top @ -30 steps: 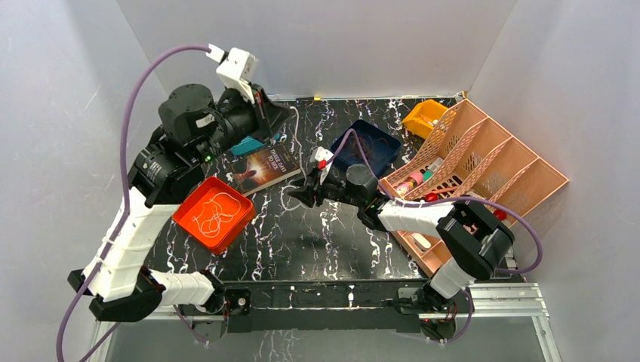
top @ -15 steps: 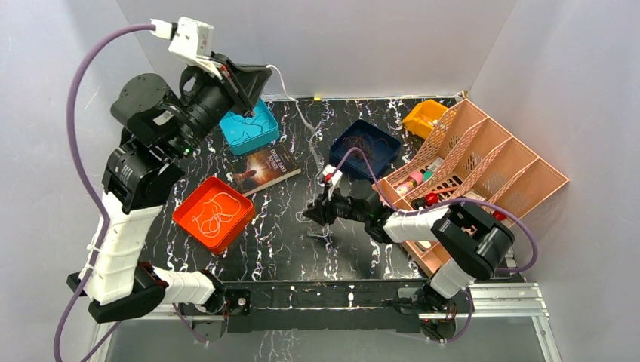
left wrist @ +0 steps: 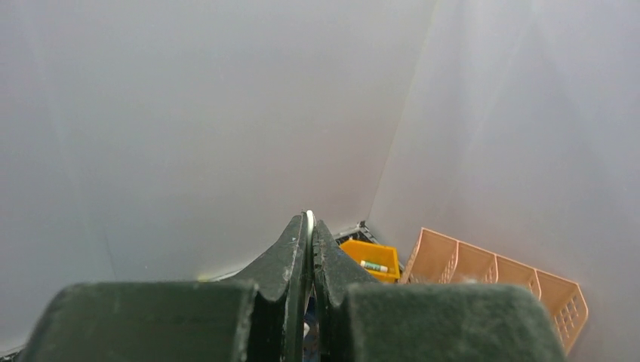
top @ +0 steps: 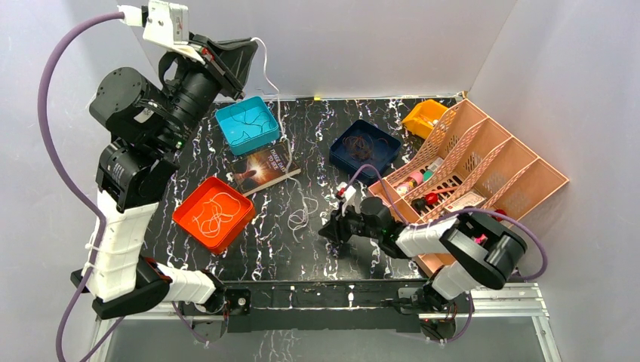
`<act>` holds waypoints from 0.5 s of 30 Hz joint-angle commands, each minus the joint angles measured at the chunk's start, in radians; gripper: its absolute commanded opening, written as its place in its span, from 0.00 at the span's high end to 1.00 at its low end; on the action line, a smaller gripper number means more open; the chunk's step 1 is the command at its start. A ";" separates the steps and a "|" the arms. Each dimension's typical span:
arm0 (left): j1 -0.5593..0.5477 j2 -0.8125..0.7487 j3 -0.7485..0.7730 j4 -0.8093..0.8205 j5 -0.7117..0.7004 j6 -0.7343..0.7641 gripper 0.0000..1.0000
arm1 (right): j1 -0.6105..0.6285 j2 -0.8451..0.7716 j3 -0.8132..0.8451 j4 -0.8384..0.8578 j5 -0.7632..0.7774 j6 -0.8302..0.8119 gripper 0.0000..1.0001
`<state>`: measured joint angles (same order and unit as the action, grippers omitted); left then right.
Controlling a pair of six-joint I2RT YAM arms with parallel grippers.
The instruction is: Untangle the cables
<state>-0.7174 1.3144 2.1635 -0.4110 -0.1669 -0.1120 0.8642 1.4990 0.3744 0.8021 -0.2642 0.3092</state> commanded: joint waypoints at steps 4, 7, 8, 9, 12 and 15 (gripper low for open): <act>-0.004 0.009 0.081 0.089 -0.069 0.076 1.00 | 0.001 -0.130 -0.090 -0.046 0.055 0.023 0.60; -0.004 0.003 0.083 0.100 -0.076 0.091 1.00 | 0.001 -0.206 -0.119 -0.062 0.075 0.028 0.61; -0.004 0.002 0.082 0.099 -0.076 0.091 1.00 | 0.001 -0.238 -0.125 -0.070 0.081 0.024 0.59; -0.003 0.002 0.082 0.094 -0.076 0.093 1.00 | 0.001 -0.269 -0.126 -0.083 0.088 0.017 0.55; -0.003 0.004 0.081 0.071 -0.062 0.088 1.00 | 0.001 -0.366 -0.111 -0.096 0.113 -0.013 0.36; -0.004 0.004 0.079 0.050 -0.042 0.079 1.00 | 0.001 -0.422 -0.085 -0.008 0.157 -0.056 0.27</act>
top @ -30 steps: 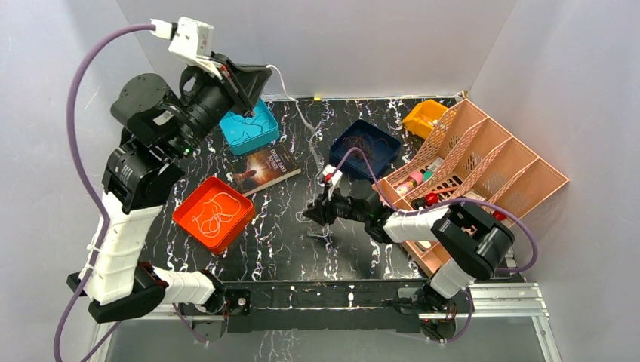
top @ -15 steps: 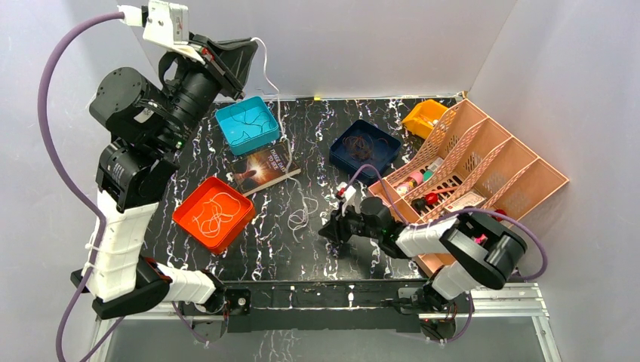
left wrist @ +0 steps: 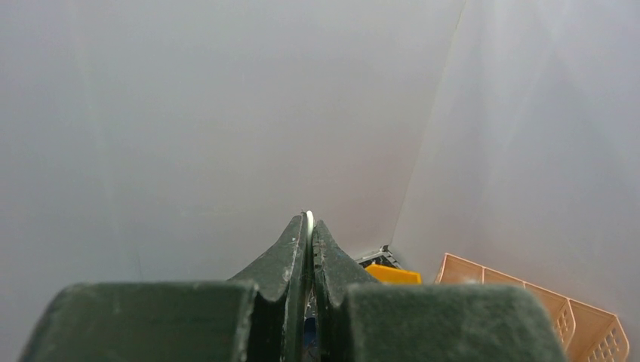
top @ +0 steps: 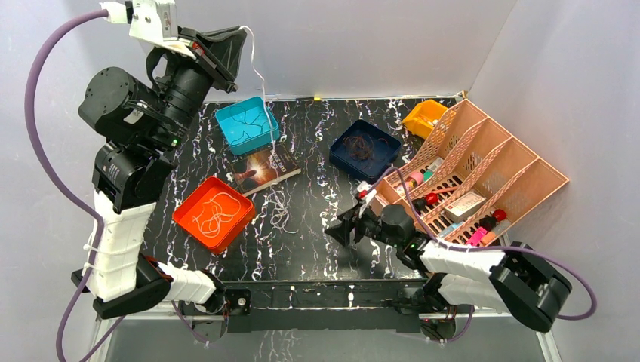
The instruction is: Untangle the cables
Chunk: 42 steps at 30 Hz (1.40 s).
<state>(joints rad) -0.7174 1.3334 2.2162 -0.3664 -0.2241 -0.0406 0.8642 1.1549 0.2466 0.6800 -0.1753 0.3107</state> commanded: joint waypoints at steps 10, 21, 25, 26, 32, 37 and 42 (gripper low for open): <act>-0.004 -0.014 0.019 -0.017 0.045 -0.015 1.00 | 0.001 0.134 0.337 0.371 -0.084 -0.231 0.23; -0.003 -0.021 0.020 -0.021 0.051 -0.031 1.00 | 0.001 0.444 0.565 0.494 -0.151 -0.232 0.27; -0.004 -0.026 0.023 -0.020 0.051 -0.034 1.00 | 0.000 0.536 0.614 0.531 -0.195 -0.188 0.31; -0.004 -0.028 0.024 -0.020 0.050 -0.034 1.00 | 0.000 0.555 0.624 0.533 -0.198 -0.181 0.31; -0.004 -0.030 0.025 -0.019 0.050 -0.039 1.00 | 0.001 0.690 0.713 0.529 -0.210 -0.132 0.53; -0.004 -0.059 -0.001 -0.038 0.024 -0.040 1.00 | 0.001 0.669 0.685 0.486 -0.123 -0.132 0.82; -0.004 -0.182 -0.194 -0.036 -0.060 -0.057 1.00 | -0.001 0.464 0.669 0.248 -0.017 -0.260 0.97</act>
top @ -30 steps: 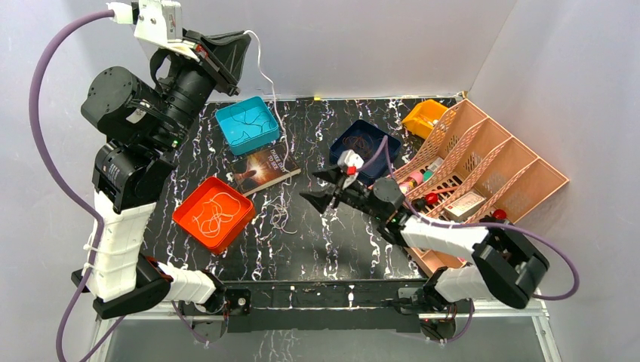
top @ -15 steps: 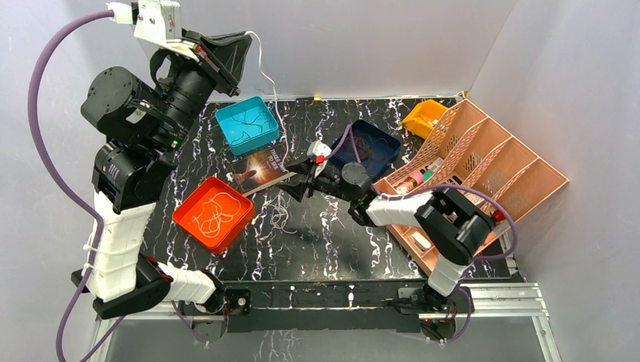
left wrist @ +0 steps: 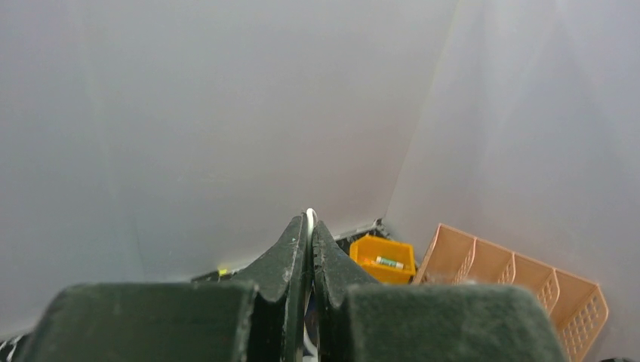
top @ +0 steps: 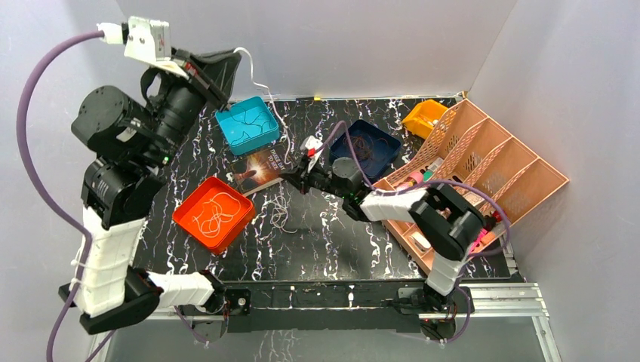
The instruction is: Untangle the cables
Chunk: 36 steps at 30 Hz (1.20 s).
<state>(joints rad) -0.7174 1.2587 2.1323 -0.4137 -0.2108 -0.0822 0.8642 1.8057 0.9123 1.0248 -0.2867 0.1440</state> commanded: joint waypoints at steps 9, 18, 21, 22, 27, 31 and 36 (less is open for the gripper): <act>-0.004 -0.313 -0.521 0.020 -0.209 -0.111 1.00 | -0.002 -0.438 0.238 -0.860 0.036 -0.129 1.00; -0.003 -0.412 -0.743 0.040 -0.247 -0.208 1.00 | -0.002 -0.539 0.248 -1.218 -0.016 -0.051 1.00; -0.004 -0.433 -0.813 0.053 -0.248 -0.237 1.00 | -0.002 -0.587 0.229 -1.220 -0.015 -0.046 1.00; -0.003 -0.437 -0.830 0.052 -0.245 -0.250 1.00 | -0.002 -0.602 0.222 -1.212 -0.014 -0.039 1.00; -0.003 -0.439 -0.898 0.032 -0.212 -0.301 1.00 | -0.001 -0.668 0.189 -1.138 -0.011 0.028 1.00; -0.004 -0.437 -0.910 -0.039 -0.258 -0.349 1.00 | -0.002 -0.666 0.187 -1.088 -0.014 0.074 1.00; -0.004 -0.402 -0.901 -0.235 -0.433 -0.470 1.00 | -0.001 -0.612 0.198 -0.969 -0.030 0.139 1.00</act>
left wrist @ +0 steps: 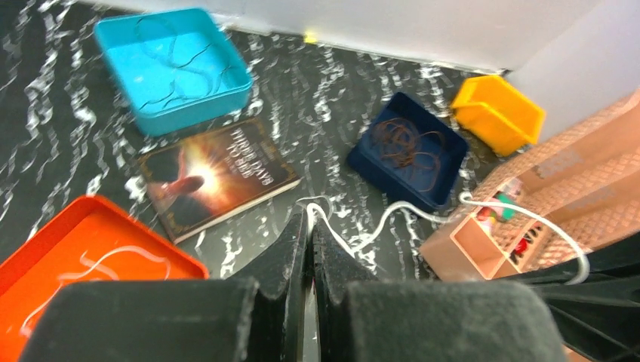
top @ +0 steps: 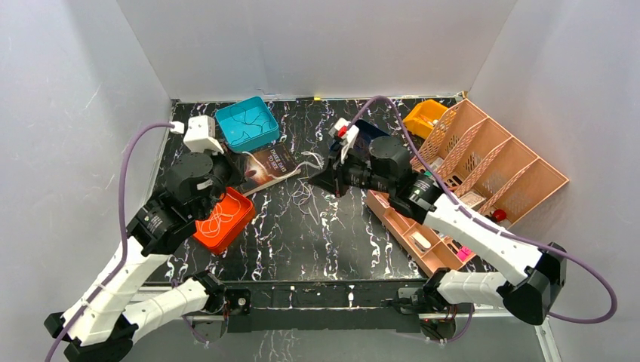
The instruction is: Untangle the cables
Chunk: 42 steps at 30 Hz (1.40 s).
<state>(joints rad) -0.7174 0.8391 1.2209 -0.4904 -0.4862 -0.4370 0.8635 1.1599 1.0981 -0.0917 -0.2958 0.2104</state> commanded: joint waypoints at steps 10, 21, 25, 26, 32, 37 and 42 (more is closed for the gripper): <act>-0.003 0.165 0.069 -0.669 -0.417 -0.475 1.00 | 0.044 0.264 0.095 0.397 0.101 0.135 1.00; 0.018 0.232 0.178 -0.956 -0.544 -0.577 1.00 | 0.171 0.622 0.341 0.594 0.145 0.008 1.00; 0.034 0.231 0.178 -0.956 -0.541 -0.571 1.00 | 0.208 0.736 0.399 0.705 0.159 -0.032 1.00; 0.035 0.228 0.179 -0.956 -0.542 -0.568 1.00 | 0.214 0.761 0.410 0.737 0.158 -0.034 1.00; 0.039 0.208 0.184 -0.956 -0.555 -0.530 1.00 | 0.259 0.919 0.491 0.871 0.130 -0.076 1.00; 0.039 0.207 0.155 -0.953 -0.548 -0.548 1.00 | 0.267 1.001 0.491 0.922 0.094 -0.107 1.00; 0.039 0.193 0.038 -0.880 -0.483 -0.589 1.00 | 0.267 1.057 0.446 0.932 0.068 -0.158 1.00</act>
<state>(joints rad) -0.6827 1.0504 1.3407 -1.4090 -0.9844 -0.9901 1.1336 2.1948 1.5494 0.7383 -0.1978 0.1158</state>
